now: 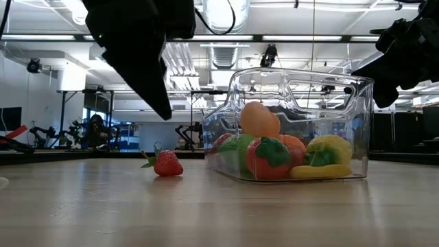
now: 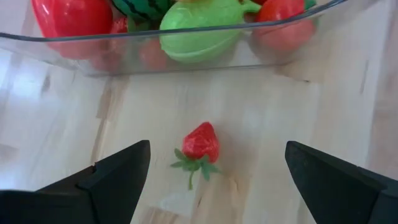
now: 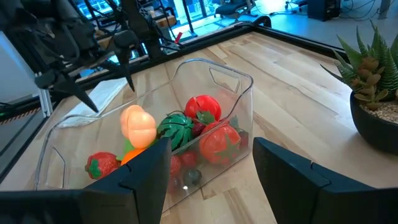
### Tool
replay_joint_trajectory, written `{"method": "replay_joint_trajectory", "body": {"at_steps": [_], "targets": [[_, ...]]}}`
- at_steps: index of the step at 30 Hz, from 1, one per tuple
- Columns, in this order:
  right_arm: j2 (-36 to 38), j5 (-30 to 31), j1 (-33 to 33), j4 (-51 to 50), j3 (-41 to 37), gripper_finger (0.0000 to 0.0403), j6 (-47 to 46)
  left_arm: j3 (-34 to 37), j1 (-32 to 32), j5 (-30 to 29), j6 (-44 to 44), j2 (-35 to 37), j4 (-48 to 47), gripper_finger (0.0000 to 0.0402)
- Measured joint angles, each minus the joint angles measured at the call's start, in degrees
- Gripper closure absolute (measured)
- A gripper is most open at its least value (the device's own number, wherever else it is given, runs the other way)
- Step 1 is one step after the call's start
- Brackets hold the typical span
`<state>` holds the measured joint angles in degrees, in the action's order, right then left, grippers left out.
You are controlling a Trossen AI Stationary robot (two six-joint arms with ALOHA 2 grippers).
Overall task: Pick and placing Produce into tupperware
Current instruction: Put the red strawberry into the transparent bin
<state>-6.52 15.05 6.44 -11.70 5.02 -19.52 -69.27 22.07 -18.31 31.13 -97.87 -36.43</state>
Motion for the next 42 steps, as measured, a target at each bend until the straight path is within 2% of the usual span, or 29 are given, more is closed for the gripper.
{"method": "replay_joint_trajectory", "body": {"at_steps": [18,35,38,42], "targets": [[0.0,0.0,0.0,0.0,0.0,0.0183,0.0,11.4,-1.1,0.0,0.1,-0.5,18.1,0.0043],[0.0,0.0,0.0,0.0,0.0,0.0183,0.0,12.8,-1.8,-0.7,0.1,-4.8,21.1,0.0043],[0.0,0.0,0.0,0.0,0.0,0.0183,0.0,12.9,-1.8,-1.1,0.0,-4.9,21.0,0.0055],[0.0,0.0,0.0,0.0,0.0,0.0183,0.0,13.3,-1.8,-1.1,0.2,-4.9,21.3,0.0091]]}}
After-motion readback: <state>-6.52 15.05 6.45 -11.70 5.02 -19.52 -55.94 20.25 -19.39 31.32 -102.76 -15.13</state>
